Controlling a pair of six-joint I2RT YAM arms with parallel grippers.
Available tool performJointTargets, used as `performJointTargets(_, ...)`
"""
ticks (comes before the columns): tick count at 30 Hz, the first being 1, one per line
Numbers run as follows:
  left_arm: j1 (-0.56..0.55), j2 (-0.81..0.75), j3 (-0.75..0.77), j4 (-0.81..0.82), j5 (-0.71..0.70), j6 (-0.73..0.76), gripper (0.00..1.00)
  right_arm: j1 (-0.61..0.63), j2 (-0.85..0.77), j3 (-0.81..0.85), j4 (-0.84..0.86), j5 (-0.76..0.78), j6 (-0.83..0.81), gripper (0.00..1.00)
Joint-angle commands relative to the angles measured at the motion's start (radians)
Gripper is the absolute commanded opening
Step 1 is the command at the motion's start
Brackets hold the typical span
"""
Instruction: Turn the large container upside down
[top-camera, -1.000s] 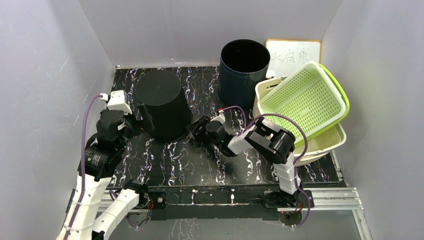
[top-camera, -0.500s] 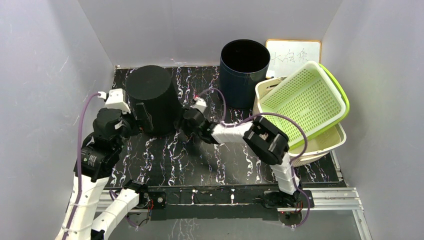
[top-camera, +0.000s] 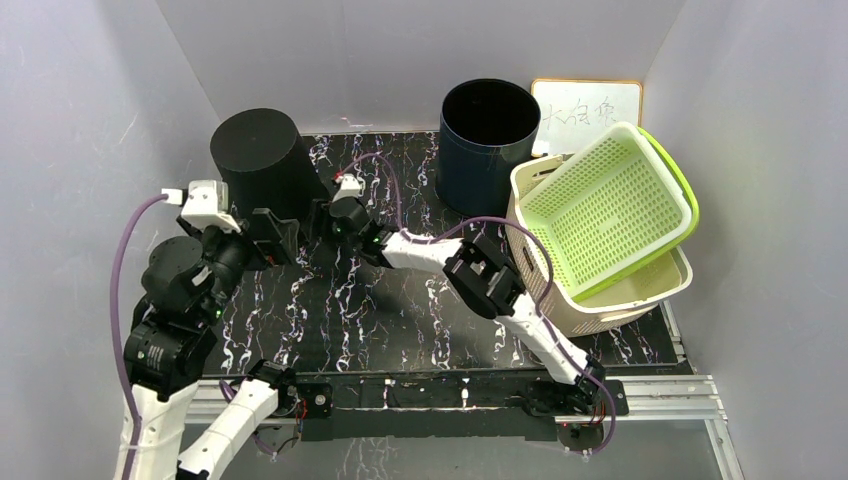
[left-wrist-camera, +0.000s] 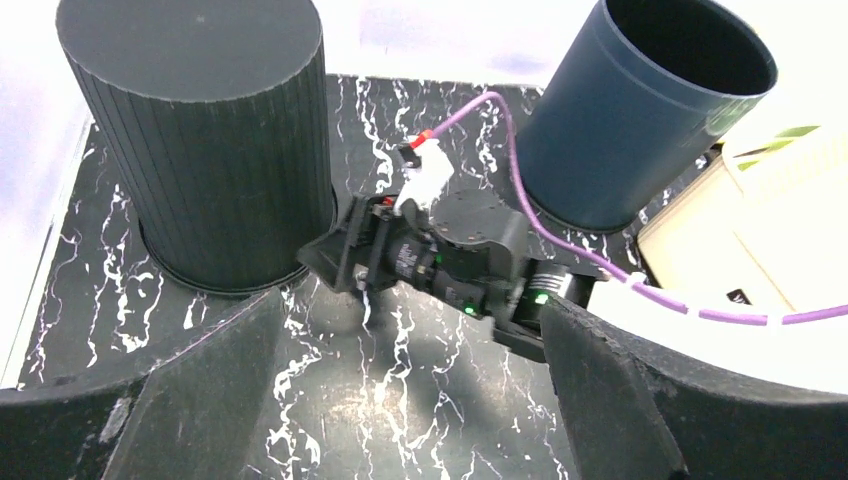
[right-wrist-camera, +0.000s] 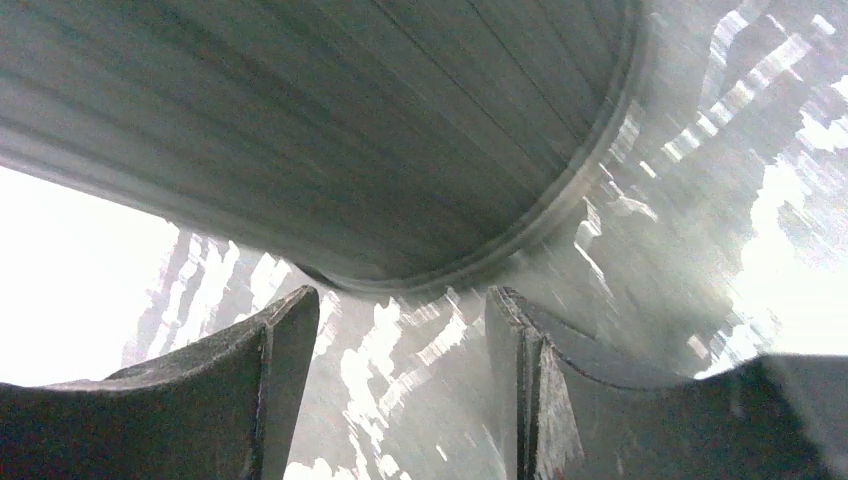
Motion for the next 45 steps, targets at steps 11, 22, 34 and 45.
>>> performJointTargets(11, -0.001, 0.159, -0.206, 0.058, -0.020, -0.089, 0.98, -0.012, -0.632, -0.613, -0.004, 0.276, -0.206, 0.68)
performJointTargets(22, 0.000, 0.407, -0.401, 0.392, -0.123, -0.247, 0.98, -0.065, -0.895, -0.703, -0.176, 0.268, -0.270, 0.98)
performJointTargets(34, 0.106, 0.841, -0.310, 0.594, -0.199, -0.241, 0.98, -0.129, -1.130, -0.813, -0.170, 0.202, -0.268, 0.98)
performJointTargets(45, 0.338, 1.149, -0.019, 0.695, -0.186, -0.066, 0.98, -0.164, -1.161, -0.856, -0.120, 0.194, -0.297, 0.98)
